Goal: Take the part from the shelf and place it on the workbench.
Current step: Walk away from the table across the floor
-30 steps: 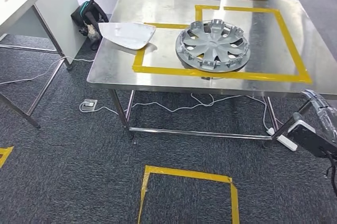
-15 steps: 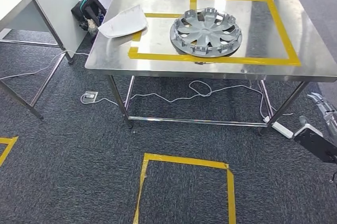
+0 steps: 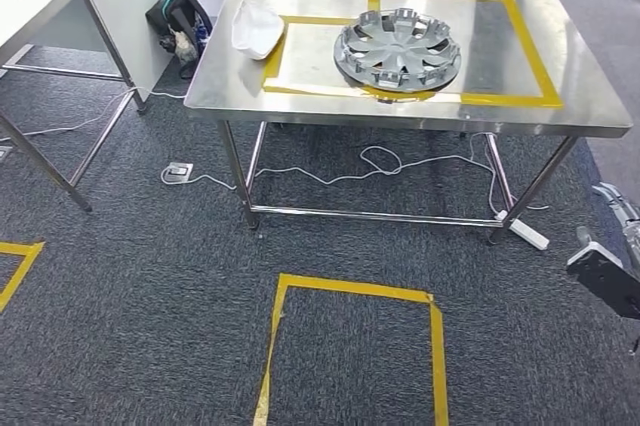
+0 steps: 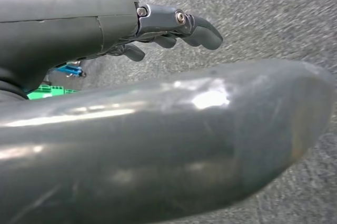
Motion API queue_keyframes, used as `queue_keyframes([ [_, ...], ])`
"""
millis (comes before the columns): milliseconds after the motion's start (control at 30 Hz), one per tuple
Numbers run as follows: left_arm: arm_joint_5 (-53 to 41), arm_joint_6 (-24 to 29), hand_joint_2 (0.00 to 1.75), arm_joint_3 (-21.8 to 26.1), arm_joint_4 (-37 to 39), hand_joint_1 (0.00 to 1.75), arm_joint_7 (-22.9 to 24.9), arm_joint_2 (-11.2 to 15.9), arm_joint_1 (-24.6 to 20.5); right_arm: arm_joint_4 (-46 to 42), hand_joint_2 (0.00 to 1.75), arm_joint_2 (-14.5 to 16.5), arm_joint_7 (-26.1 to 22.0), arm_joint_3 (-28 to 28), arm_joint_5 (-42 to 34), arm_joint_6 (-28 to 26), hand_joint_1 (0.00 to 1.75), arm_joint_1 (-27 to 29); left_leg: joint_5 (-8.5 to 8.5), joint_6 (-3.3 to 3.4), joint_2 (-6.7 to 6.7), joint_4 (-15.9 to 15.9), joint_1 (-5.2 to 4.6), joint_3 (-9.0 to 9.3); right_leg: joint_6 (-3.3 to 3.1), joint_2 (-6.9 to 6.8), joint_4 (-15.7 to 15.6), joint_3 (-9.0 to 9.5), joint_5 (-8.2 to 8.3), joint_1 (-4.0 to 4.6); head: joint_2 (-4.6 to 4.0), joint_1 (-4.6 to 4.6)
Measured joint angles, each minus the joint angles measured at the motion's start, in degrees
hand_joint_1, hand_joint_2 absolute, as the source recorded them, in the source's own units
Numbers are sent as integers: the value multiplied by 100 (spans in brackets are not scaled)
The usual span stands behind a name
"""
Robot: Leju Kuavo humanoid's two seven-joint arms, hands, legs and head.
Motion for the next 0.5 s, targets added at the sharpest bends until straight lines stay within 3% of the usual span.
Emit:
queue_keyframes([
  [33, 0, 4, 0, -8, -1, 0, 9, 0, -1, -2, 0, 21, -32, -16, -5, 15, 0, -14, 24, -16, -2, 37, -10, -47, -30, 5, -435, 306, -38, 14, 1, -3],
  [100, 0, 13, 0, -19, -1, 0, 24, -1, -2, -7, 0, 66, -105, -60, -25, 58, 0, -34, 57, -53, -6, 98, -23, -99, -81, 11, -954, 608, -210, 37, 1, -7],
  [133, 0, 16, 0, -24, 0, 0, 33, 0, -2, -10, 0, 97, -143, -92, -35, 75, 0, -36, 44, -32, -6, 116, -23, -113, -98, 14, -1009, 616, -231, 44, 1, -11],
  [233, 0, 20, 0, -63, 1, 0, 67, 3, 6, -14, 0, 210, -234, -179, -42, 100, 0, -21, 26, 139, -7, 122, -21, -131, -132, 16, -1018, 579, -211, 61, 0, -12],
  [267, 0, 20, 0, -84, 1, 0, 75, 2, 7, -15, 0, 244, -266, -205, -42, 100, 0, -10, 58, 164, -7, 117, -17, -135, -150, 16, -1017, 569, -196, 69, 0, -13],
  [300, 0, 20, 0, -107, 1, 0, 80, 2, 7, -19, 0, 282, -310, -240, -40, 99, 0, 7, 104, 143, -7, 109, -10, -141, -167, 16, -1015, 556, -180, 79, 0, -13],
  [400, 0, 20, 0, -164, 1, 0, 84, -1, 12, -37, 0, 412, -468, -393, -38, 95, 0, 63, 198, -11, -8, 85, 17, -173, -193, 11, -1006, 511, -146, 99, 0, -12],
  [500, 0, 20, 0, -209, 1, 0, 89, -2, 18, -51, 0, 511, -553, -527, -38, 99, 0, 86, 215, -53, -8, 80, 23, -200, -196, 11, -997, 481, -137, 105, 0, -11],
])
